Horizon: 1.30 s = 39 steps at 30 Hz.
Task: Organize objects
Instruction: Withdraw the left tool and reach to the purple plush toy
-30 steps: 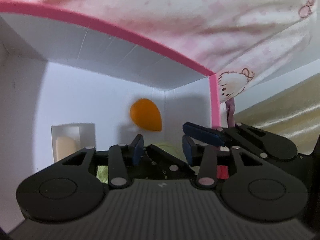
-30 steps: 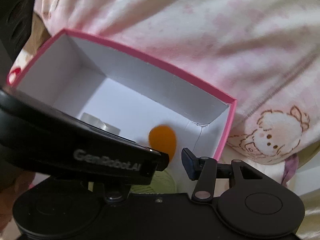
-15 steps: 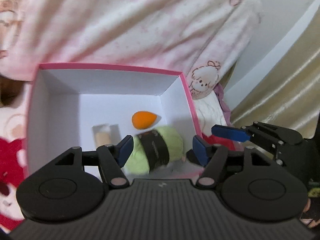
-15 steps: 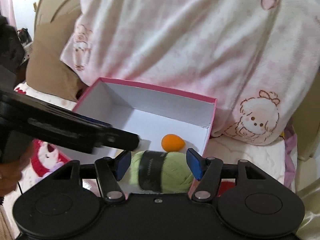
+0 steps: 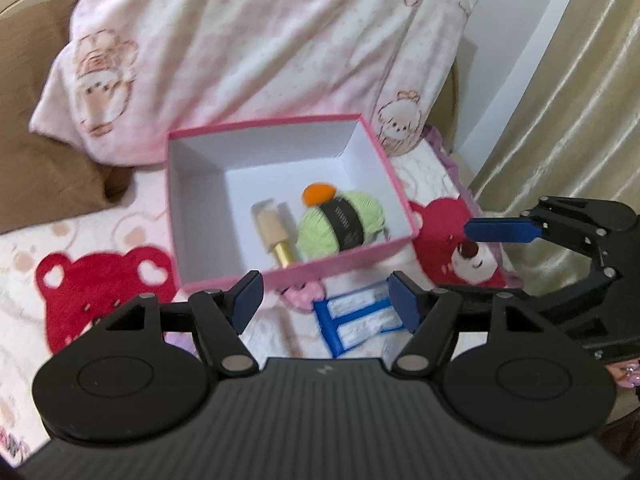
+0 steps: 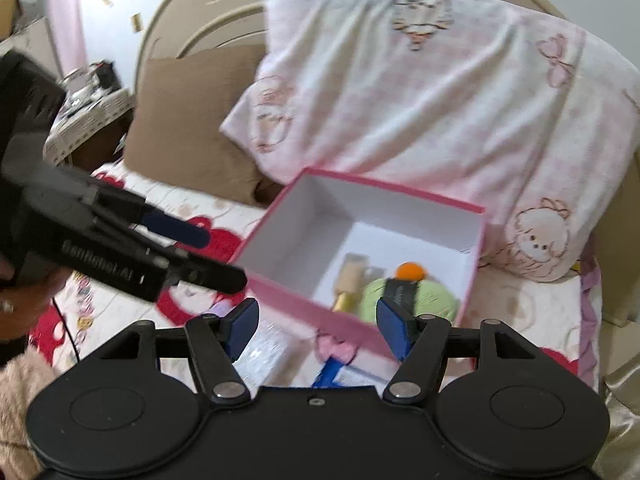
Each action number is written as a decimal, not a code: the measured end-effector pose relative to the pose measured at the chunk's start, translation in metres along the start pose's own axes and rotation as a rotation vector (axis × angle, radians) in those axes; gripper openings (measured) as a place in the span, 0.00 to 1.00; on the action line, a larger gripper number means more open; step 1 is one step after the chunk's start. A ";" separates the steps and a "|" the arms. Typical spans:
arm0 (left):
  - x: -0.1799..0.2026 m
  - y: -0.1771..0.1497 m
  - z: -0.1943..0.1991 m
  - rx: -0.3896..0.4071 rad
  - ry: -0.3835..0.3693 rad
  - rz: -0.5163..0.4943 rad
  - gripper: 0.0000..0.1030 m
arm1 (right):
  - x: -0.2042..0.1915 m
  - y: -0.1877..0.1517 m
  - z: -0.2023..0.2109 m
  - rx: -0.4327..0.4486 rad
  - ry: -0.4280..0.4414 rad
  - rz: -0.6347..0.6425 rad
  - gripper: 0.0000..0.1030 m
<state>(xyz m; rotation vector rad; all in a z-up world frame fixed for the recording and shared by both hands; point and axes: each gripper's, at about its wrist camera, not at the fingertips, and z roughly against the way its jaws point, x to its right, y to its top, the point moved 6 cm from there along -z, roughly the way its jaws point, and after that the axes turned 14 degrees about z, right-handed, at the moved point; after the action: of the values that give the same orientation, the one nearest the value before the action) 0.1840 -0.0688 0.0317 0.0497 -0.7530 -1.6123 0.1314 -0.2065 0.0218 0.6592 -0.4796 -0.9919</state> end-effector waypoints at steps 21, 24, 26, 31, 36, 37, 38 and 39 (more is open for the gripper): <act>-0.057 -0.053 -0.014 -0.082 -0.066 0.050 0.67 | -0.113 -0.012 -0.036 0.008 0.103 0.127 0.80; -0.074 -0.059 -0.031 -0.098 -0.069 0.076 0.67 | -0.117 -0.020 -0.058 0.001 0.111 0.086 0.81; -0.089 -0.065 -0.043 -0.112 -0.071 0.105 0.67 | -0.120 -0.023 -0.072 -0.003 0.110 0.075 0.82; -0.115 -0.074 -0.055 -0.031 -0.053 0.108 0.67 | -0.132 -0.028 -0.101 -0.021 0.104 0.114 0.82; -0.135 -0.085 -0.067 -0.032 -0.082 0.109 0.67 | -0.140 -0.036 -0.126 -0.026 0.145 0.089 0.82; -0.140 -0.088 -0.071 -0.042 -0.086 0.122 0.66 | -0.141 -0.039 -0.131 -0.026 0.144 0.087 0.82; -0.145 -0.090 -0.075 -0.050 -0.087 0.130 0.66 | -0.141 -0.040 -0.136 -0.027 0.140 0.081 0.82; -0.151 -0.094 -0.080 -0.058 -0.082 0.138 0.66 | -0.141 -0.042 -0.141 -0.030 0.136 0.072 0.82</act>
<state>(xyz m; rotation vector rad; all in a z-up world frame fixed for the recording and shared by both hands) 0.1691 0.0310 -0.1348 -0.1081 -0.7562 -1.5109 0.1299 -0.0591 -0.1183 0.6730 -0.3652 -0.8781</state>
